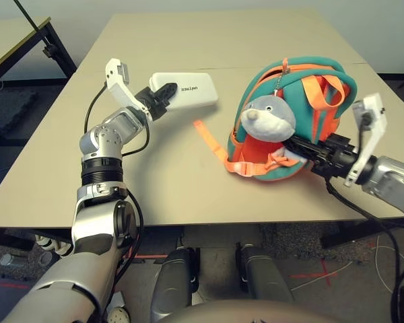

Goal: Put the pencil case into the backpack and zip it.

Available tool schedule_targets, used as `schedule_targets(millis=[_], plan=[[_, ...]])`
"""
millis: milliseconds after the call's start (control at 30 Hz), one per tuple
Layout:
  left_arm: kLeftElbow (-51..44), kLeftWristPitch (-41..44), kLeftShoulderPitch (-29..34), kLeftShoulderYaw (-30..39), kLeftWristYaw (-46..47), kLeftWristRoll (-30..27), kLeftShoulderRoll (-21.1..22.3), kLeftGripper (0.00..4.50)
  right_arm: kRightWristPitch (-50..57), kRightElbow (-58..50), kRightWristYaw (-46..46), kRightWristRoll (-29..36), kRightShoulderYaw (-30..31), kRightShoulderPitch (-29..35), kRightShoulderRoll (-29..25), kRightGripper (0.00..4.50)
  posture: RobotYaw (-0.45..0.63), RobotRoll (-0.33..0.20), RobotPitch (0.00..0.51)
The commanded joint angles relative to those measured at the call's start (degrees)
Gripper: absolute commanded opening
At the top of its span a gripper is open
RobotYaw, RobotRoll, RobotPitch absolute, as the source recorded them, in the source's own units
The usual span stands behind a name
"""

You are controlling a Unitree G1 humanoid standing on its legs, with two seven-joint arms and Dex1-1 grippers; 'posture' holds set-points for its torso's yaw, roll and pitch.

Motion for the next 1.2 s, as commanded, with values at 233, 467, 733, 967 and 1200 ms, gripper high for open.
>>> schedule_targets(millis=[233,467,733,967,1200], plan=[[-7.7,0.5,-2.9,-3.6,-11.7,-0.9,6.2,1.26,-1.1,3.8,-0.7,-5.8,3.6,0.2,0.9,0.25,-0.18,0.0,0.108],[-12.6,3.7,-6.2,-5.6,-23.5,-2.7,14.4,1.26,0.1,3.6,-1.0,-7.4,4.3,1.0,0.0,0.25,-0.18,0.0,0.108],[-17.5,7.8,-8.6,-7.0,-32.1,-5.7,18.9,1.26,1.9,3.0,-0.2,-7.4,2.6,2.4,-2.6,0.25,-0.18,0.0,0.11],[-19.8,11.1,-9.1,-7.9,-34.4,-7.6,18.6,1.26,3.6,1.9,0.2,-6.6,0.9,3.7,-4.8,0.25,-0.19,0.0,0.11],[-19.2,12.1,-8.5,-9.2,-36.6,-8.1,18.6,1.26,5.3,2.2,2.5,-3.9,-4.1,5.5,-7.6,0.25,-0.2,0.0,0.111]])
